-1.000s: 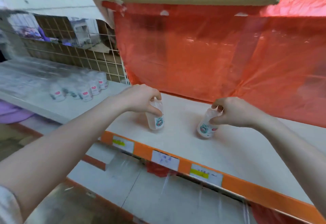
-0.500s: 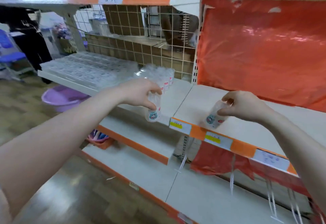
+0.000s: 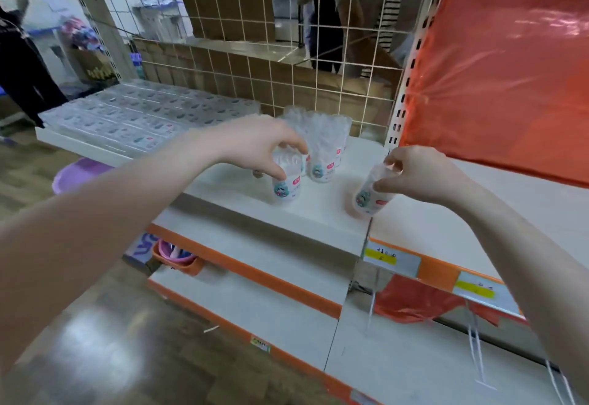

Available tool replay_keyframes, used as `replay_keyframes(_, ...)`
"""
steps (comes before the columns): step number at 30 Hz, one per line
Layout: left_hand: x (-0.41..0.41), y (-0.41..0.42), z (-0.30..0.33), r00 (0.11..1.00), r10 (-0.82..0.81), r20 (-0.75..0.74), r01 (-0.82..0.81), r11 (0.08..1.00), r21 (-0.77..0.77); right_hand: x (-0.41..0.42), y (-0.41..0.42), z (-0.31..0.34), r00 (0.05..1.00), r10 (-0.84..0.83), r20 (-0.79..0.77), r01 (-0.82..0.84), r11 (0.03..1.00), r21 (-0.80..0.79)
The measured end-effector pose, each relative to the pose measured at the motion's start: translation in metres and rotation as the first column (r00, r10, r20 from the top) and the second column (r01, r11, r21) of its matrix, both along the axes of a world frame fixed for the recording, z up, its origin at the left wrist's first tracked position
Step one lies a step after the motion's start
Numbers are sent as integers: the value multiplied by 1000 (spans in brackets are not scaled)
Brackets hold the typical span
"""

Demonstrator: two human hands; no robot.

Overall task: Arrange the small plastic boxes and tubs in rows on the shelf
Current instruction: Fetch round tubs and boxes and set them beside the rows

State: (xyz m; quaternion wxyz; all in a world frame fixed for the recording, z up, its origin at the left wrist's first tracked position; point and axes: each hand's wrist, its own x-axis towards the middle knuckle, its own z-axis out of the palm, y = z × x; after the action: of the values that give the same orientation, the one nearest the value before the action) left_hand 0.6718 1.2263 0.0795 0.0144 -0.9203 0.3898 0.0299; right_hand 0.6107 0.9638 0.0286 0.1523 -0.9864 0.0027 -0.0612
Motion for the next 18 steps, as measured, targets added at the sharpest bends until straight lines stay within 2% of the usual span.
replay_keyframes(7,51,3,-12,992,-126,3,126,992,32,30,29,4,995,-58,-85,57,998,-21)
replay_keyframes(18,86,7,-44,946,-323,-2,322,943,78,39,76,-1,946,-261,-190,254,965,-61)
